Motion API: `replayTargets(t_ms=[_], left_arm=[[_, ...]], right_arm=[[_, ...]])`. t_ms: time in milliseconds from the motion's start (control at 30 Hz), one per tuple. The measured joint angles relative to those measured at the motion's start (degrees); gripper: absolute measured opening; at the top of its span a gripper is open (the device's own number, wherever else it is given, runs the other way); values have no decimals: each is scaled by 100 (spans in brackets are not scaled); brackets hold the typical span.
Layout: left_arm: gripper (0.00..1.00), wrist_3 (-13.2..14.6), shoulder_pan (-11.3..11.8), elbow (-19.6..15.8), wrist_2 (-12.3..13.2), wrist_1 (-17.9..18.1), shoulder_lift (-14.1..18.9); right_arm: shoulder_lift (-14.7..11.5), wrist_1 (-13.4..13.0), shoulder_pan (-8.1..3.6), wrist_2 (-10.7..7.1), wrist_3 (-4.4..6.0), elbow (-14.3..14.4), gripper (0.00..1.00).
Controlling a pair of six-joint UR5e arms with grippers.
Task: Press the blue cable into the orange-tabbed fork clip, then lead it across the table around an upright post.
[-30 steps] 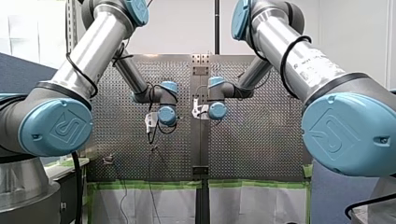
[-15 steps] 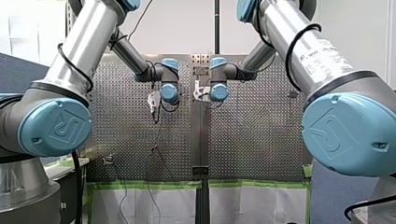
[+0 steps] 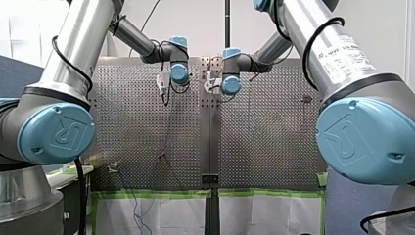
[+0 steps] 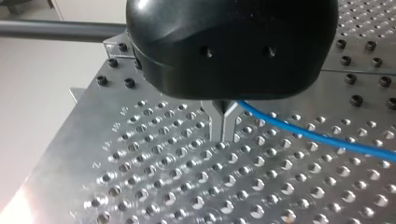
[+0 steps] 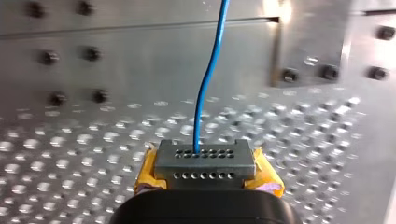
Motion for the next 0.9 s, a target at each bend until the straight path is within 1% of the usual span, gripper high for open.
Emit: replayTargets(t_ms=[133, 333, 533, 767, 900], left_arm=[[1, 105, -25, 42, -3, -4, -2], [1, 133, -35, 180, 3, -77, -2], [1, 136, -73, 432, 47, -311, -3], [1, 161, -174, 824, 68, -627, -7], [1, 169, -238, 1026, 70, -755, -10]], right_arm=[[-93, -4, -43, -1, 20, -21, 0], [-291, -12, -115, -2, 49, -32, 0], [-542, -14, -197, -20, 92, -35, 0], [-870, 2, -300, -72, 166, -40, 0], [-938, 23, -363, -105, 193, -37, 0]])
